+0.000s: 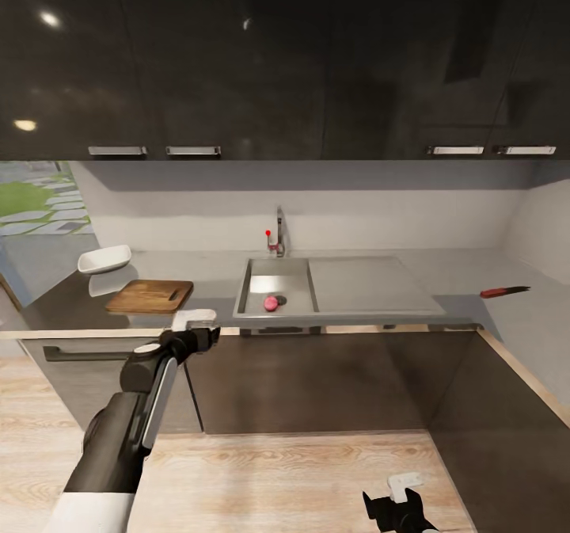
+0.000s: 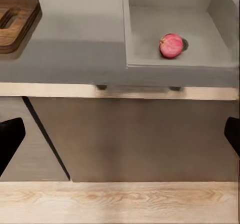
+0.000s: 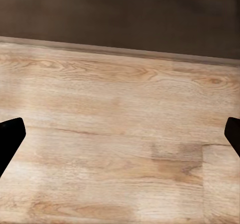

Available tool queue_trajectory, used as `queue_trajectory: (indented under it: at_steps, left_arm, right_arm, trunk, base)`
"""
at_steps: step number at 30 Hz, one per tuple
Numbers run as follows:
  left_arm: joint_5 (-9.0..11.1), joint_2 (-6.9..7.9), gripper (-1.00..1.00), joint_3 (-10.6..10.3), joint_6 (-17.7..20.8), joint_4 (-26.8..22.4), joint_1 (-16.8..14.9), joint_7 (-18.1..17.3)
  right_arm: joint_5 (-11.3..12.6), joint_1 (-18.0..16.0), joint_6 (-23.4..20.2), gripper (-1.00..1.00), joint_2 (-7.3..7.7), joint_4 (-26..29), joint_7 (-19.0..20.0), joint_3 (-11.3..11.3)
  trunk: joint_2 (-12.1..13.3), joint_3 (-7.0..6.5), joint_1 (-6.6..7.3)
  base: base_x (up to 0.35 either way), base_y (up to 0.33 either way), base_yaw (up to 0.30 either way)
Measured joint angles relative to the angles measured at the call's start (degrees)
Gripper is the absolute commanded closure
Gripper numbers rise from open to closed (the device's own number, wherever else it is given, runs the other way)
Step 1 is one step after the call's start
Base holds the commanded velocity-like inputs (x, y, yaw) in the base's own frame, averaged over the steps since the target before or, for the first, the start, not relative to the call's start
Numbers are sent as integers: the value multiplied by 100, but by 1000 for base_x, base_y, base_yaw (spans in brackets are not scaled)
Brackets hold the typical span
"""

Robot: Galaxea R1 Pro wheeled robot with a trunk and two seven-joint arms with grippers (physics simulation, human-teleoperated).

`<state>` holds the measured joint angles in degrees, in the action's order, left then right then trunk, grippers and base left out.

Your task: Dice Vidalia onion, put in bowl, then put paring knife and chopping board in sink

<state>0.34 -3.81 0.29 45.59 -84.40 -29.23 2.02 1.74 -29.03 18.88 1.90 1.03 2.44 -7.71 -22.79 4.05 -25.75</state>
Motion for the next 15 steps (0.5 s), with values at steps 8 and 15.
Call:
queue_trajectory:
  at_steps: [8, 15]
  left_arm:
    - [-3, -210, -100, -116, 865, 661, -1131, 9]
    - [-14, -307, -100, -137, 964, 2230, -2280, 11]
  right_arm:
    - [0, 0, 0, -100, 1, 0, 5, 0]
    - [0, 1, 0, -100, 2, 1, 4, 0]
  trunk:
    - [0, -1, 0]
    - [1, -18, 0]
  base:
    - [0, 0, -22]
    - [0, 0, -182]
